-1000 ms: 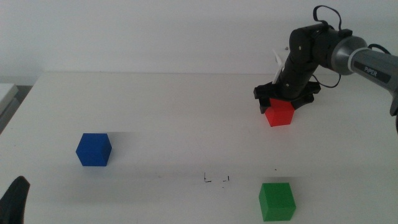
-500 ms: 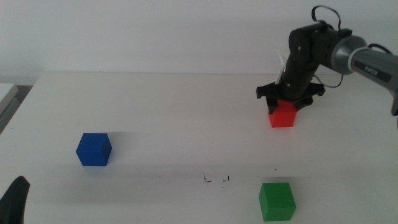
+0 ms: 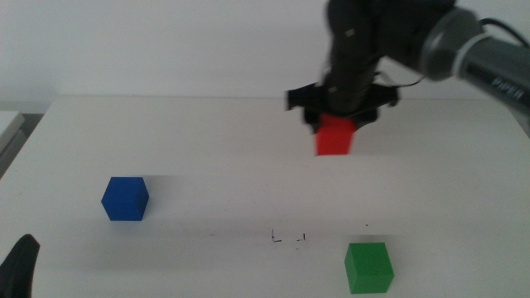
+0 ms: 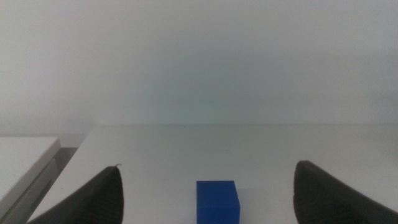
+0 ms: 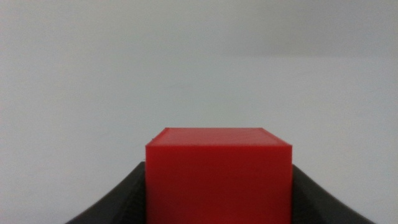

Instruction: Stack red cubes first, then green, then blue cubes in a specific spot.

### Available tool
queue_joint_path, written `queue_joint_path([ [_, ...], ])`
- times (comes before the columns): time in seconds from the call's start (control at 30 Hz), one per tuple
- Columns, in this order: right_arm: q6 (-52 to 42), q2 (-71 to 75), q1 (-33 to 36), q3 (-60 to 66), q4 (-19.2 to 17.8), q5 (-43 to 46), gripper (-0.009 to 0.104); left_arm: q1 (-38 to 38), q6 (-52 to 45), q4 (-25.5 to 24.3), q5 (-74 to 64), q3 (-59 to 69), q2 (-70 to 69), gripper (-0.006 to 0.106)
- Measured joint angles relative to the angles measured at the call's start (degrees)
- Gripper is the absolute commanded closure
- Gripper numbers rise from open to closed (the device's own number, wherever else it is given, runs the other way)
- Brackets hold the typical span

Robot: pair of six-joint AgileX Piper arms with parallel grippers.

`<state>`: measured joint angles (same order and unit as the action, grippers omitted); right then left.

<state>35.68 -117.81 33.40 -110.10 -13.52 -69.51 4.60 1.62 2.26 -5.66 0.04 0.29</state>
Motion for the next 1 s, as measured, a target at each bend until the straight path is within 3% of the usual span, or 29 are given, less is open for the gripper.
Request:
queue_joint_path([
  [0.33, 10.9, -0.3, 9.3, 2.0, -0.7, 0.0, 0.076, 0.0, 0.0, 0.0, 0.0, 0.0, 0.0, 0.007],
  [1.0, 16.7, -3.0, 11.1, 13.2, -2.0, 10.0, 0.076, 0.0, 0.0, 0.0, 0.0, 0.0, -0.1, 0.007],
])
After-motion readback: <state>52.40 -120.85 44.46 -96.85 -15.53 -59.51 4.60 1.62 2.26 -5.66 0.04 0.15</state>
